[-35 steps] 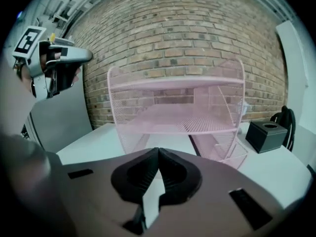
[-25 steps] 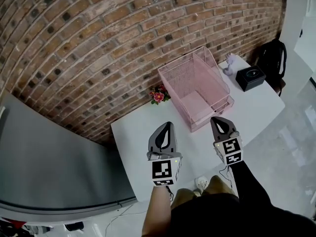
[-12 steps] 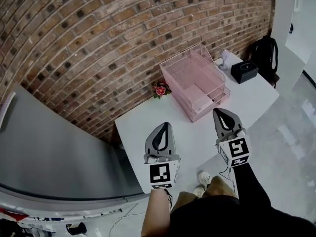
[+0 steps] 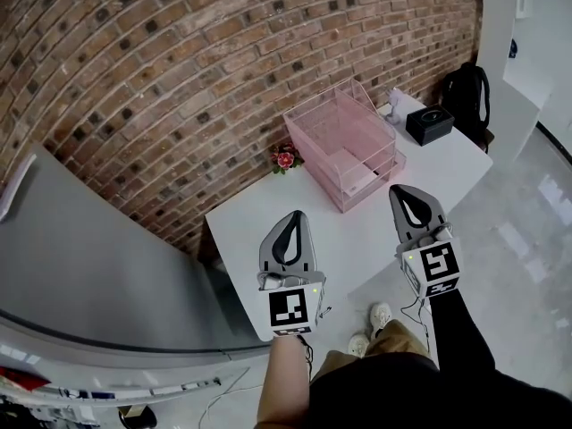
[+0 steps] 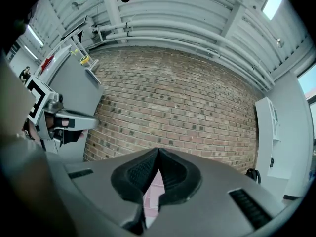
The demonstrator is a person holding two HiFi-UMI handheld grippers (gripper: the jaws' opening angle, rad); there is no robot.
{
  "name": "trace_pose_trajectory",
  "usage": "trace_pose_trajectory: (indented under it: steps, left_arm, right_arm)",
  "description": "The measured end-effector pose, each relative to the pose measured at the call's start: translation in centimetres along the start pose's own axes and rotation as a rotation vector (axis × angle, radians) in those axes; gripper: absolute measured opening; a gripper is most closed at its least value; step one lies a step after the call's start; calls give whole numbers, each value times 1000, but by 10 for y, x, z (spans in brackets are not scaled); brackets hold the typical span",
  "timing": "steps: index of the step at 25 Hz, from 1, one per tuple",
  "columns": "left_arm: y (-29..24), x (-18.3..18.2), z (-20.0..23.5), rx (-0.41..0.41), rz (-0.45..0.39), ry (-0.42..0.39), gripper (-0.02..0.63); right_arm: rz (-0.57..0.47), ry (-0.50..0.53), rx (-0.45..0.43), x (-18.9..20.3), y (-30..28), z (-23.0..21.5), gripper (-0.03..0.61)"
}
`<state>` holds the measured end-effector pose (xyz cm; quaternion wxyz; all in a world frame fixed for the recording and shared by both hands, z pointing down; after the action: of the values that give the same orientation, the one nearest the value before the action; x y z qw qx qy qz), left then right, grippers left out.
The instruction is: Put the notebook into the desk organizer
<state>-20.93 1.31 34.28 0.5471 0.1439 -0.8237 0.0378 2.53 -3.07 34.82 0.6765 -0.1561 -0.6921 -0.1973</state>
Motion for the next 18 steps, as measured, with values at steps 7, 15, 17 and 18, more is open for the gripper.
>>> trace_pose_trajectory:
  steps: [7, 15, 17, 18]
  left_arm:
    - [9, -7, -11, 27, -18, 8, 15]
    - [14, -11, -16, 27, -36, 38, 15]
    - [15, -11, -19, 32, -32, 36, 14]
    - [15, -10, -20, 34, -30, 36, 15]
  right_arm:
    - [4, 47, 54, -3, 22, 3, 21]
    - [5, 38, 80, -5, 36, 1, 21]
    - [1, 32, 79, -3, 38, 0, 21]
    - [-3, 32, 77, -3, 39, 0, 21]
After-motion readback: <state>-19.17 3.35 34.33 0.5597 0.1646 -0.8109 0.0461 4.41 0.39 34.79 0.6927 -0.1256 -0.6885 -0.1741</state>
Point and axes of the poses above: the fingertips, and each gripper's own axes: y backward along the fingers, z to its left, x out of its underside, the point moved 9 cm from there along y, backward along the fingers, and after that the axes turned 13 degrees about -y, right-handed, at the moved point
